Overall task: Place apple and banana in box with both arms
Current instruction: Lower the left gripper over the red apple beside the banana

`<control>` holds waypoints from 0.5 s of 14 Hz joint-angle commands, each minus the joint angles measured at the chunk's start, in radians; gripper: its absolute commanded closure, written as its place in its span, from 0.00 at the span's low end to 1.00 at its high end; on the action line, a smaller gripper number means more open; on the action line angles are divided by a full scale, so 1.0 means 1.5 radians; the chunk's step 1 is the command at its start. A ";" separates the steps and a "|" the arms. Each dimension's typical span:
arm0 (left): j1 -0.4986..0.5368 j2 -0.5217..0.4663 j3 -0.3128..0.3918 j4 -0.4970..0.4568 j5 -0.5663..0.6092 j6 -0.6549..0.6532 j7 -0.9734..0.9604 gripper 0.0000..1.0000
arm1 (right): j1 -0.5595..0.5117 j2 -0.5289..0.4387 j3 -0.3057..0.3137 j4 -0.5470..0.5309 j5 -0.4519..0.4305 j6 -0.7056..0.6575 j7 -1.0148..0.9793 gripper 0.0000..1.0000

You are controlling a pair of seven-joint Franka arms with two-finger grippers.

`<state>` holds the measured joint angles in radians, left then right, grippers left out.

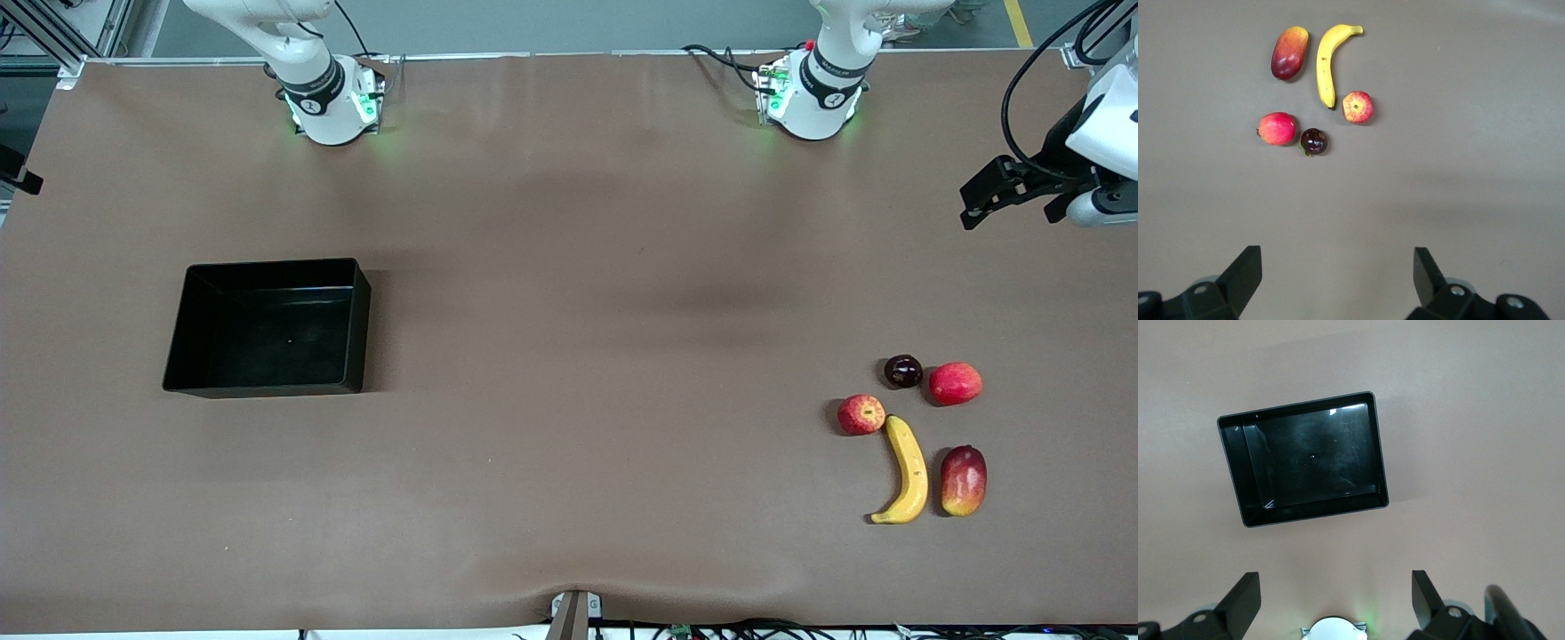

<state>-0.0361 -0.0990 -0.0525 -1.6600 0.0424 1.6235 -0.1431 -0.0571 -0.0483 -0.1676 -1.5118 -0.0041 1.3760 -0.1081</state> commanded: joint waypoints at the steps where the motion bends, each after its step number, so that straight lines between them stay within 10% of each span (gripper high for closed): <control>1: 0.003 0.012 0.003 0.022 -0.011 -0.014 0.009 0.00 | -0.012 0.006 0.006 0.012 0.003 -0.008 -0.010 0.00; 7: 0.008 0.082 0.008 0.046 -0.007 -0.004 0.009 0.00 | -0.012 0.006 0.007 0.012 0.003 -0.008 -0.010 0.00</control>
<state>-0.0272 -0.0492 -0.0441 -1.6424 0.0424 1.6233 -0.1429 -0.0571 -0.0483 -0.1676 -1.5118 -0.0041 1.3760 -0.1082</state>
